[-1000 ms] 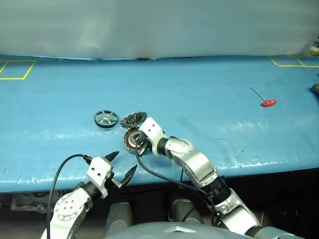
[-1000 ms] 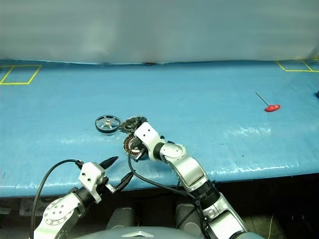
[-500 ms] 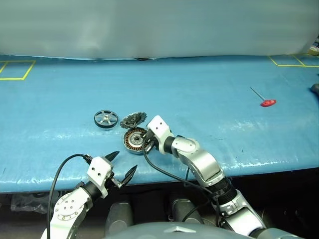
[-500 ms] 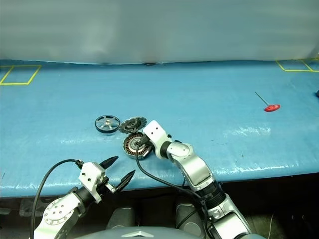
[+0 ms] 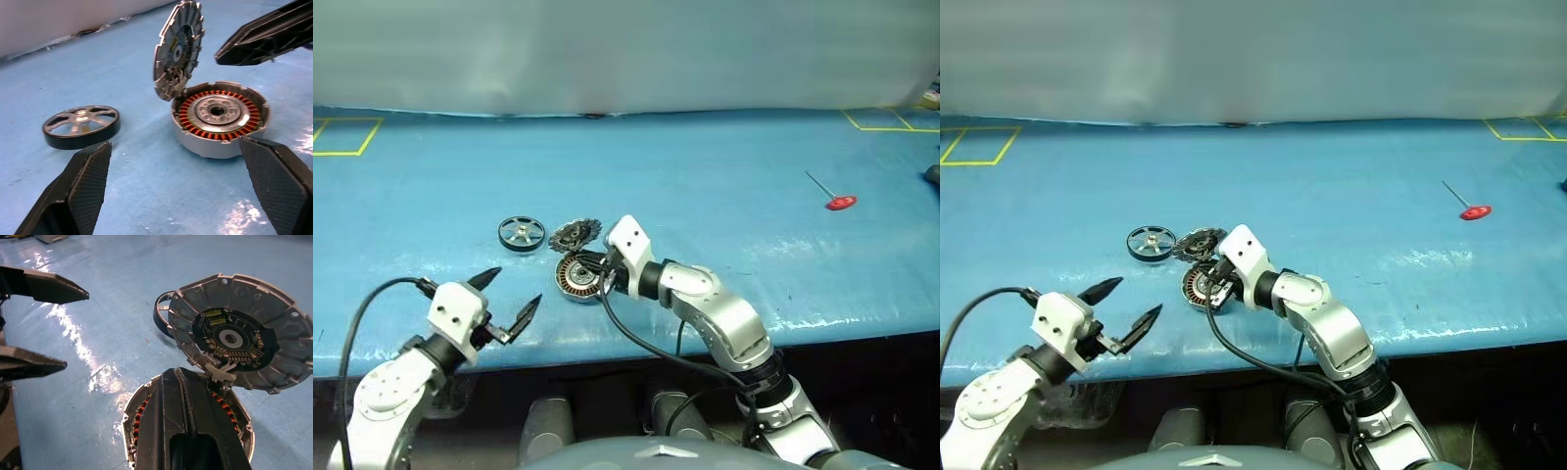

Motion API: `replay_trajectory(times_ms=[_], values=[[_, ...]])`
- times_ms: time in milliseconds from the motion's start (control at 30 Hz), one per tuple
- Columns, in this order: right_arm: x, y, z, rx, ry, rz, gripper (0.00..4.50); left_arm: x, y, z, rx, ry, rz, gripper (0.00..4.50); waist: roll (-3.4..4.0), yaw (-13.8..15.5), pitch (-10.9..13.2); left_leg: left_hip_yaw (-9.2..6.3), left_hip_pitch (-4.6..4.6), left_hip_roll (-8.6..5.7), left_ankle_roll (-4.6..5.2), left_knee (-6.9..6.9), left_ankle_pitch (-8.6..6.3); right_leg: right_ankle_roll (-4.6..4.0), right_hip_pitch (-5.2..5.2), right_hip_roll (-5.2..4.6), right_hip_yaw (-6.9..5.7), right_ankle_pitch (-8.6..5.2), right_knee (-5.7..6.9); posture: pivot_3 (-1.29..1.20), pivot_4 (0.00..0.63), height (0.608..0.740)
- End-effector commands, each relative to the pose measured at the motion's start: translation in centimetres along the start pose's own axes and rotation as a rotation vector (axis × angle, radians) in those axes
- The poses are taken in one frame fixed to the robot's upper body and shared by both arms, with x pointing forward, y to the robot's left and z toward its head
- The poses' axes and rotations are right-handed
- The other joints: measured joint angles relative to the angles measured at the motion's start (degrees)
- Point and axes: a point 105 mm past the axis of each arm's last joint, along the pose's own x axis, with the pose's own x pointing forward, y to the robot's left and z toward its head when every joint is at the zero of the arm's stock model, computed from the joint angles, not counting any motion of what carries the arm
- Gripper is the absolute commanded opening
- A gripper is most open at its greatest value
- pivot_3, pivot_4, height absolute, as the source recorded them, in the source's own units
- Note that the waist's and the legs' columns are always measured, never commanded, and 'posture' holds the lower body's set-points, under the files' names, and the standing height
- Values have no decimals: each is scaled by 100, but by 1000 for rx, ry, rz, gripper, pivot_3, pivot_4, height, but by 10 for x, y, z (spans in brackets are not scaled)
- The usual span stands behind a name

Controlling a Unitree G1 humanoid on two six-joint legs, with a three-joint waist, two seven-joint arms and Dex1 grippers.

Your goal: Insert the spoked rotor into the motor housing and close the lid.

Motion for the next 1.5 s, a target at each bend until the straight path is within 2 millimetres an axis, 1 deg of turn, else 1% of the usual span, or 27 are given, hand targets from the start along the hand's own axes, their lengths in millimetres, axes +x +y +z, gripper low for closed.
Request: replay_trajectory(times_ms=[33, 133, 233, 333, 467, 633, 800, 967, 1100, 1400, 1500], values=[[-5, 3, 12, -27, -40, 9, 6, -2, 15, 11, 0, 31, -70, 4500, -2, 2, 2, 0, 0, 0, 0, 0, 0, 0, 1, 1, 0, 0, 1, 0, 150, 740], [-7, 2, 8, -38, -28, 6, 6, 2, 36, 13, 28, 102, -138, 4500, 4, 4, 6, -9, 3, 1, 0, -1, 0, -2, -5, 3, -7, -1, 1, 0, 150, 740], [-9, 1, 5, -39, -19, 0, 6, 8, 53, 24, 26, 122, -210, 4500, 0, 7, 16, -11, 2, 0, 0, -1, 0, -2, -6, 4, -9, -1, -1, 0, 150, 740], [-11, 2, 1, -38, -14, -5, 6, 16, 65, 31, 24, 168, -301, 4500, -8, 5, 23, -4, -6, -1, -1, -3, 0, -1, 1, 1, -7, 0, -3, 0, 150, 740], [-13, 4, -2, -33, -12, -13, 6, 30, 85, 42, 37, 226, -351, 4500, -14, 6, 30, -7, -9, -2, -2, -12, -1, -3, -2, 5, -6, 0, -5, 0, 150, 740], [-16, 8, -7, -35, -11, -10, 6, 50, 100, 51, 41, 308, -420, 4500, -22, 22, 35, -10, -12, -4, -2, -17, -1, -5, -1, 11, -2, -2, -4, 0, 150, 740], [-23, 11, -11, -30, -35, 4, 6, 68, 108, 47, 52, 422, -475, 4500, -25, 10, 37, -18, -22, -4, -1, -9, -1, -4, -5, 18, -3, -1, -2, 0, 150, 740], [-28, 8, -18, -17, -40, -25, 6, 80, 113, 42, 75, 505, -501, 4500, -28, 16, 38, -26, -27, -4, 1, 8, -2, -3, -2, 24, -4, -2, 3, 0, 150, 740], [-32, 4, -24, 1, -37, -67, 6, 96, 114, 45, 100, 532, -507, 4500, -32, 59, 40, -31, -33, -3, 1, 25, -2, 0, -1, 25, -6, 0, 10, 0, 150, 740], [-32, 4, -25, 15, -44, -91, 6, 115, 119, 54, 137, 548, -495, 4500, -33, 70, 40, -37, -47, -4, 1, 34, -2, 12, -5, 25, -6, 8, 10, 0, 150, 740], [-32, 5, -25, 20, -49, -102, 0, 120, 117, 58, 166, 538, -513, 3928, -33, 75, 39, -40, -54, -5, 2, 37, -2, 22, -7, 25, -8, 15, 9, 0, 150, 740]])
